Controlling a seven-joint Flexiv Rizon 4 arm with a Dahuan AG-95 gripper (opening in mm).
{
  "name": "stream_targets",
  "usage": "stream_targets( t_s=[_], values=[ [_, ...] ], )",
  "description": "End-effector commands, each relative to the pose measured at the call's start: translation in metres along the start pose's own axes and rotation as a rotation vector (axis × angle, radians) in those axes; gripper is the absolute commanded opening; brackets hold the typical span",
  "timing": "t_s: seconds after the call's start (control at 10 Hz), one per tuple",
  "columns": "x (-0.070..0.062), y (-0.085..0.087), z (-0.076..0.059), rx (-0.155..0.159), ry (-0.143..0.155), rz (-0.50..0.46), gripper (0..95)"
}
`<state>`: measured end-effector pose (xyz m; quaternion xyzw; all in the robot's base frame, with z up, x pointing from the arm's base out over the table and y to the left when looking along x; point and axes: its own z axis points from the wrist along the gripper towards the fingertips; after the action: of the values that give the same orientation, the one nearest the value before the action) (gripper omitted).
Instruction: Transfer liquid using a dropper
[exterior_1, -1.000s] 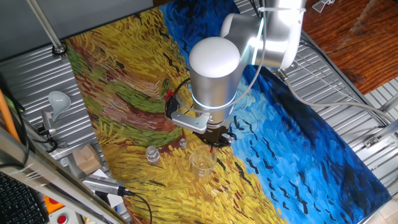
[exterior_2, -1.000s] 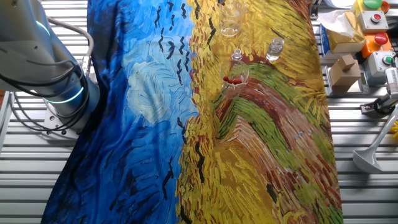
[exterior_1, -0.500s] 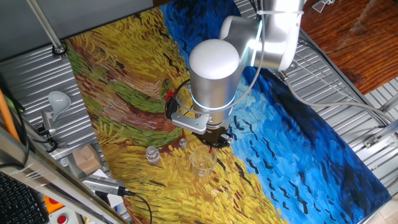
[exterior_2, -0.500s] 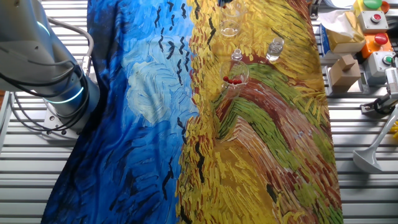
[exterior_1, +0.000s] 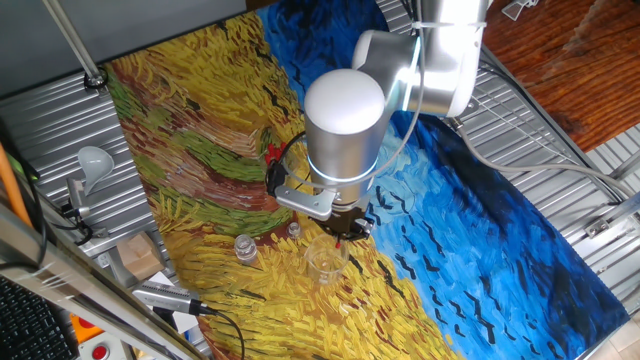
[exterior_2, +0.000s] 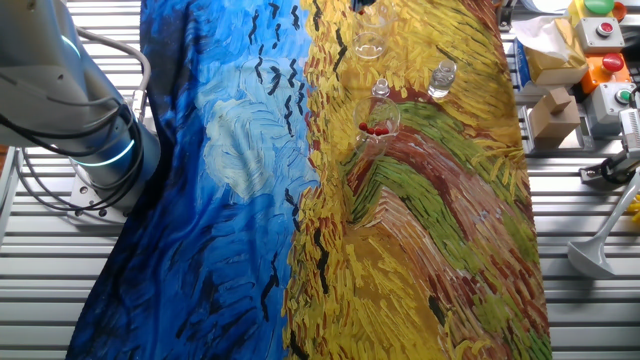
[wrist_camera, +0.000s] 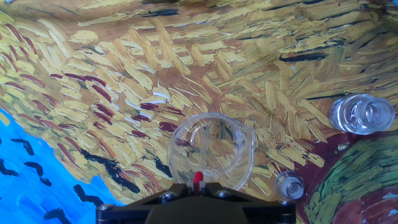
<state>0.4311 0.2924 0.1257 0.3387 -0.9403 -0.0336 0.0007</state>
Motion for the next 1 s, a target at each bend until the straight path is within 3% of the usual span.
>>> stream_targets(
  t_s=[0.1,0.2,0.7,1.0],
  values=[
    [-0.001,0.0008,0.001,-0.004,-0.004,-0.001,0.0],
    [-0.0012,0.0009,0.0011,-0.004,-0.004,-0.003,19.0],
    [-0.0017,0.0014,0.0011,-0.003,-0.005,-0.005,19.0],
    [-0.002,0.0045,-0.0084,-0.002,0.001,-0.002,19.0]
  ],
)
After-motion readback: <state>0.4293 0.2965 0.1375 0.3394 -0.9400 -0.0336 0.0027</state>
